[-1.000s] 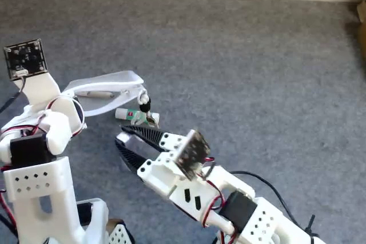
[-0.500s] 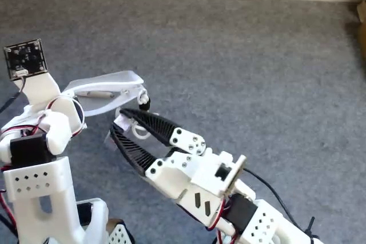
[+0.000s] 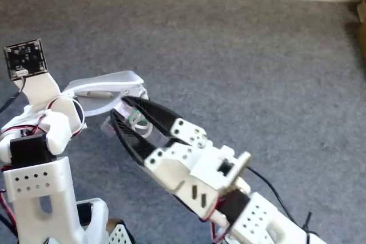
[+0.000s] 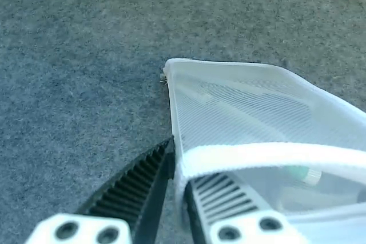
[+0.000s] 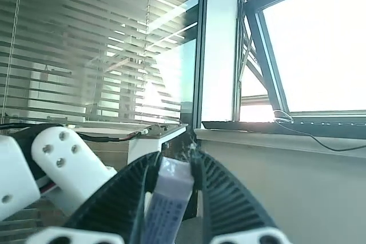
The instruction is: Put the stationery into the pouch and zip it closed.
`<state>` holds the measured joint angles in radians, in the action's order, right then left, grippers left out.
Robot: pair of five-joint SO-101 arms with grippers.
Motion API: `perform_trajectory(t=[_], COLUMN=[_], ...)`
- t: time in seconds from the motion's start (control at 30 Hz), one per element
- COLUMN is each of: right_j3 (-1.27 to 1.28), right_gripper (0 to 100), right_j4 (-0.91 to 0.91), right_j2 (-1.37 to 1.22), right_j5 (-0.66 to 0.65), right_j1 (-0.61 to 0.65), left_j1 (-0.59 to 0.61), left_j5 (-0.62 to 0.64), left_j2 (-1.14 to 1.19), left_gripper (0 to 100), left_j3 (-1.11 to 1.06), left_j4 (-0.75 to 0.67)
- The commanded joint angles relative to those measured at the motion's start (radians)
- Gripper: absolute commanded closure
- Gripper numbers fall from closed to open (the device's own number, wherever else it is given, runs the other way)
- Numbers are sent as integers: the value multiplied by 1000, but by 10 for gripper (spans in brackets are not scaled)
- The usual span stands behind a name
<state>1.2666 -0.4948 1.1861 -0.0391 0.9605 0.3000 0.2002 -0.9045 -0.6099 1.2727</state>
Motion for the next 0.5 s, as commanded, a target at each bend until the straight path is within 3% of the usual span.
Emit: perform_trajectory(t=[0.0,0.47], right_j3=[-125,-226], right_gripper=[994,994], right_j4=[-134,-558], right_j2=[-189,-823], right_j5=[3,3], right_j1=[-10,-105], left_j1=[-22,-22], left_j5=[-5,-6], left_j2=[-18,-24], left_gripper=[992,992], left_j3=[7,-12], left_j4=[-18,-25])
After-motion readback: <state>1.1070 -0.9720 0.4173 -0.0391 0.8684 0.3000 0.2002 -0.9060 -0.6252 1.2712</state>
